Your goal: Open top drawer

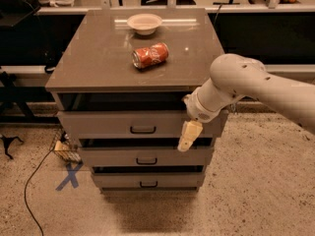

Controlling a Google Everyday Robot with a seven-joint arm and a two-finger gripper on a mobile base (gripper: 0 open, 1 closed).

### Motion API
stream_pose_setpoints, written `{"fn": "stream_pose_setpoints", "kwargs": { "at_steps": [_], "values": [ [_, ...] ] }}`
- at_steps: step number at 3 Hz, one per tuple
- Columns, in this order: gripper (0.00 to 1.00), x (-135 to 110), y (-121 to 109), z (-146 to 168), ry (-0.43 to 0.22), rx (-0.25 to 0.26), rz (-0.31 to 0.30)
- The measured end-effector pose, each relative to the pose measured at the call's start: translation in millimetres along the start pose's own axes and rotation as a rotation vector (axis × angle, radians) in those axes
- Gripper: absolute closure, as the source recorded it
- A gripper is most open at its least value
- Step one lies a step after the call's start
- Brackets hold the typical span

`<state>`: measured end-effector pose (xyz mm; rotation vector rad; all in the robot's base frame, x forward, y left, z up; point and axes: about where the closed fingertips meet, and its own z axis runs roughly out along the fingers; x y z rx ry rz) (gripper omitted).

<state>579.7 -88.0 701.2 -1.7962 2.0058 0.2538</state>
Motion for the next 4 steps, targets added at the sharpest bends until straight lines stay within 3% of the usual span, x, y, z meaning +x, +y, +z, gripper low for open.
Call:
{"fn": "stream_pose_setpoints", "kwargs": {
  "at_steps": [1,2,4],
  "values": [
    [0.0,0,-14,20,0.001,-0.009,0.024],
    [0.19,5,-25,36,0.0,-0.014,0.055],
    [0.64,25,-21,43,-0.02,-0.007,0.115]
  ]
}}
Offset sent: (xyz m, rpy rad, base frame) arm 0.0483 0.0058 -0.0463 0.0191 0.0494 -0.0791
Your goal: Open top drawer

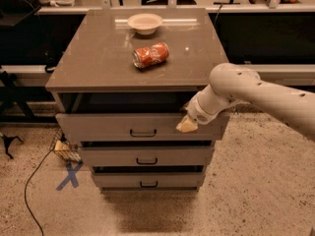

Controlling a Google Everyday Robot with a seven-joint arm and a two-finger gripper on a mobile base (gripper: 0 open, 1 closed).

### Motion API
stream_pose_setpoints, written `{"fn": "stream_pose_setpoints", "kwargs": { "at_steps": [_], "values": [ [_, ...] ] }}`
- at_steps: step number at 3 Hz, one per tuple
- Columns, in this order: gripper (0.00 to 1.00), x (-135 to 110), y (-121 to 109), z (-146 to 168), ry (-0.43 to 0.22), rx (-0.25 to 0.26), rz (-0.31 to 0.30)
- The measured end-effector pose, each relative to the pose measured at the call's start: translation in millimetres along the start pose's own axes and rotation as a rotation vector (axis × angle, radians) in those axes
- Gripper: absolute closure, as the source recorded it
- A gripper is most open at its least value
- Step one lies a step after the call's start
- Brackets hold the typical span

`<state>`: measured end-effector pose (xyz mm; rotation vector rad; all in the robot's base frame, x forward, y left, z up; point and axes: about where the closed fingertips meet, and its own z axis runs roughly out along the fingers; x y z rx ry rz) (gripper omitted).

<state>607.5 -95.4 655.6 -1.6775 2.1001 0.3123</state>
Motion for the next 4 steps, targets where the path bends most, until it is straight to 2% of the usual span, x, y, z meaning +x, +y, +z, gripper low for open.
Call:
{"fn": "stream_pose_setpoints", "kwargs": {
  "at_steps": [1,2,3,4],
  "values": [
    [0.89,0,0,0,0.0,0.0,0.0],
    [1.0,0,0,0,0.0,0.0,0.0],
    [1.0,0,0,0,0.0,0.0,0.0],
    [1.0,11,6,-2,0.031,0.028,0.014]
  ]
}}
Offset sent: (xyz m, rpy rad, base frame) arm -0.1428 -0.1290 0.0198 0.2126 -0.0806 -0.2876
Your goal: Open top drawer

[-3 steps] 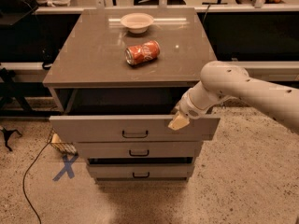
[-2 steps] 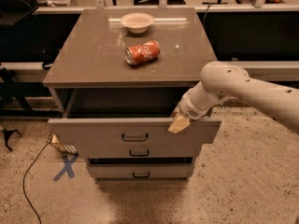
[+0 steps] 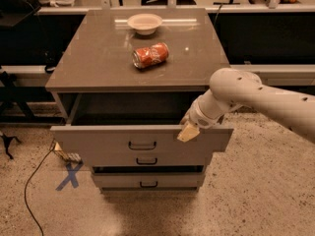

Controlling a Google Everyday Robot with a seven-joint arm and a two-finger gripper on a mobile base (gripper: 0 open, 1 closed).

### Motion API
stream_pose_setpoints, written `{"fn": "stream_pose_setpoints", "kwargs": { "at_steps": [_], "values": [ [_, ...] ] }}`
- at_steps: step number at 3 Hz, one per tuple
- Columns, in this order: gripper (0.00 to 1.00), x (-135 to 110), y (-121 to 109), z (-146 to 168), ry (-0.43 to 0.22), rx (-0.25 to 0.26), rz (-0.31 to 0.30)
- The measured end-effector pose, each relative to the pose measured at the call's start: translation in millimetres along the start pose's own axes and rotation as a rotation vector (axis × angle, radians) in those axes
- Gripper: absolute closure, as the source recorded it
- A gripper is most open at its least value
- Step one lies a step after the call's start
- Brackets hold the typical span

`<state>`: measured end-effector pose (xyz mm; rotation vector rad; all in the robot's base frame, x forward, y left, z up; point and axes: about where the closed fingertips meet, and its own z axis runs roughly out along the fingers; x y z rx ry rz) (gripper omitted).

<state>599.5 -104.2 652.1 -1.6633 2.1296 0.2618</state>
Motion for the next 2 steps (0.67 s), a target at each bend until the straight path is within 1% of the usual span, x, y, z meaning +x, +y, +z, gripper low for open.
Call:
{"fn": "stream_pose_setpoints", "kwargs": {
  "at_steps": [1,2],
  "values": [
    [1.0,21.9,19.5,-10.3,-0.001,0.039,0.037],
    [1.0,21.5,19.6,-10.1,-0.001,0.039,0.037]
  ]
}}
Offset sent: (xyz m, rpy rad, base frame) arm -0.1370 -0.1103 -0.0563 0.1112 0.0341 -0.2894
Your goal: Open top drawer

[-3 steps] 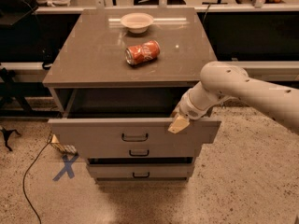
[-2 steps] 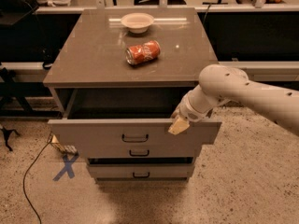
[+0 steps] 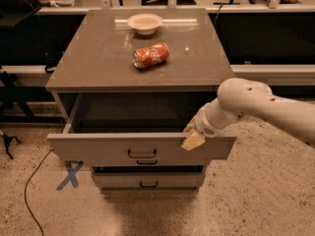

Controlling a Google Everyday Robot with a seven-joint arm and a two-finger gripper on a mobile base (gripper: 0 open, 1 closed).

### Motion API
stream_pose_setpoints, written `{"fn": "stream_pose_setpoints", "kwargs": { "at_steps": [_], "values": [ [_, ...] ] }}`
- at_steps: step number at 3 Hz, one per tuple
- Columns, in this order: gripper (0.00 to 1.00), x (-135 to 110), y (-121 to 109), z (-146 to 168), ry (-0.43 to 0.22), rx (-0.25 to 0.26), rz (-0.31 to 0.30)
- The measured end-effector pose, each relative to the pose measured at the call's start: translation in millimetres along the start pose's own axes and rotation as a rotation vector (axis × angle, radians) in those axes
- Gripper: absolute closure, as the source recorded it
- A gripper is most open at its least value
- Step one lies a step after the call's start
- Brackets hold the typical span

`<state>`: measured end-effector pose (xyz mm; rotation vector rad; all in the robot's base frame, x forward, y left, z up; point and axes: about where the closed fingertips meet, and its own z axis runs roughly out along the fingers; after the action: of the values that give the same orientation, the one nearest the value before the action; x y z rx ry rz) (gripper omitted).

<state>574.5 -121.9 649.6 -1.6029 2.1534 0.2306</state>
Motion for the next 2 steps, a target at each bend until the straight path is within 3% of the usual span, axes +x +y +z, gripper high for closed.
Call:
{"fn": "stream_pose_setpoints", "kwargs": {
  "at_steps": [1,2],
  "values": [
    [1.0,13.6,9.7,2.0,-0.02,0.0,0.03],
    [1.0,11.7,10.1,1.5,-0.02,0.0,0.03]
  ]
}}
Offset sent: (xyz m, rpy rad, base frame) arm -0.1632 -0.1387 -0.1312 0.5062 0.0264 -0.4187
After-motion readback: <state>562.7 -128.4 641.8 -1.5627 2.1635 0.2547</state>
